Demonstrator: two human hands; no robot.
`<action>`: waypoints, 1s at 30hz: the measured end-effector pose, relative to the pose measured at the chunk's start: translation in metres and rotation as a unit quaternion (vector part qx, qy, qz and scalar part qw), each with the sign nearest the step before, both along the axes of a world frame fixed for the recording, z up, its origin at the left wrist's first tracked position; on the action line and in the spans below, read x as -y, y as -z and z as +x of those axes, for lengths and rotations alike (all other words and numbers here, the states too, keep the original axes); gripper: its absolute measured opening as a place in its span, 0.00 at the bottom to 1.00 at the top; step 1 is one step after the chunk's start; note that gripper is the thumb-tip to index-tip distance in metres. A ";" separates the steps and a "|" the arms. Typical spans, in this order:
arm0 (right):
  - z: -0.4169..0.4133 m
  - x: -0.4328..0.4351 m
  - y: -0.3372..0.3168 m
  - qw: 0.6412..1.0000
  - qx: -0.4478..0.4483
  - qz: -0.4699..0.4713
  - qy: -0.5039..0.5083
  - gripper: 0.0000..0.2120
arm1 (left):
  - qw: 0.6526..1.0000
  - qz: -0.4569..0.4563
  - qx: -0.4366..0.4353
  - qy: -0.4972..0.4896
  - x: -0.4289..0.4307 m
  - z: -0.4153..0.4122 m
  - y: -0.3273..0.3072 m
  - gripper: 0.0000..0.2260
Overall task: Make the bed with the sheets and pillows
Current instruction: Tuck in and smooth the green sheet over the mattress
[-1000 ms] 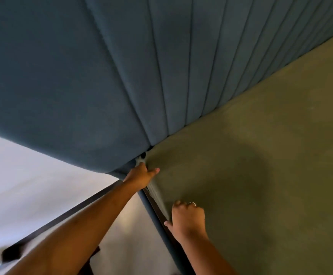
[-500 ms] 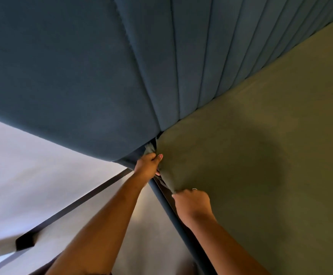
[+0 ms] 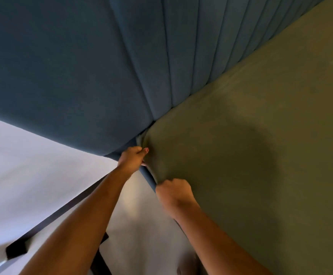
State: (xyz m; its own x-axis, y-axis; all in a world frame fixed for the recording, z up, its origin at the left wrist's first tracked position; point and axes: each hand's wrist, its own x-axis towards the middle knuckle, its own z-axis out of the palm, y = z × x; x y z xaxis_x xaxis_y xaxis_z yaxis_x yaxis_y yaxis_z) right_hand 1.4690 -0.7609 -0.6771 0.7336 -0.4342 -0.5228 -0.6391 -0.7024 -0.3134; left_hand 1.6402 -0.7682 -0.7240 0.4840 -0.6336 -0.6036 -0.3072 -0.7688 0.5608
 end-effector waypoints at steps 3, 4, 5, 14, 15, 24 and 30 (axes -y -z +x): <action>-0.013 -0.006 -0.001 1.000 0.022 0.009 0.013 0.13 | 0.996 -0.012 0.085 -0.003 -0.013 -0.012 0.002 0.15; -0.016 -0.007 0.000 0.999 0.022 0.015 0.027 0.13 | 0.994 -0.005 0.105 0.006 -0.013 -0.016 0.005 0.16; -0.018 -0.007 0.002 0.999 0.020 0.022 0.038 0.13 | 0.993 0.004 0.116 0.001 -0.010 -0.021 0.005 0.16; -0.003 -0.031 0.034 0.982 0.016 0.059 0.178 0.22 | 0.993 0.021 0.111 -0.032 0.003 -0.065 0.013 0.22; -0.002 -0.040 0.040 0.973 0.015 0.087 0.211 0.24 | 0.994 0.017 0.105 -0.034 0.002 -0.065 0.017 0.23; -0.002 -0.053 0.084 0.971 0.024 0.089 0.220 0.35 | 0.951 0.003 -0.143 -0.274 0.019 -0.043 0.028 0.16; 0.023 -0.034 0.095 0.971 0.063 0.104 0.205 0.40 | 0.916 -0.032 -0.258 -0.307 0.043 -0.016 0.033 0.40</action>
State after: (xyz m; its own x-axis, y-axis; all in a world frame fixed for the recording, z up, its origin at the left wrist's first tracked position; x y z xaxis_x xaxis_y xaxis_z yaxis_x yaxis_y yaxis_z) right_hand 1.4923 -0.7264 -0.7719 0.5849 -0.5984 -0.5476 -0.7991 -0.3093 -0.5155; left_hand 1.6237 -0.8115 -0.7575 0.4215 -0.3804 -0.8232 0.4898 -0.6684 0.5597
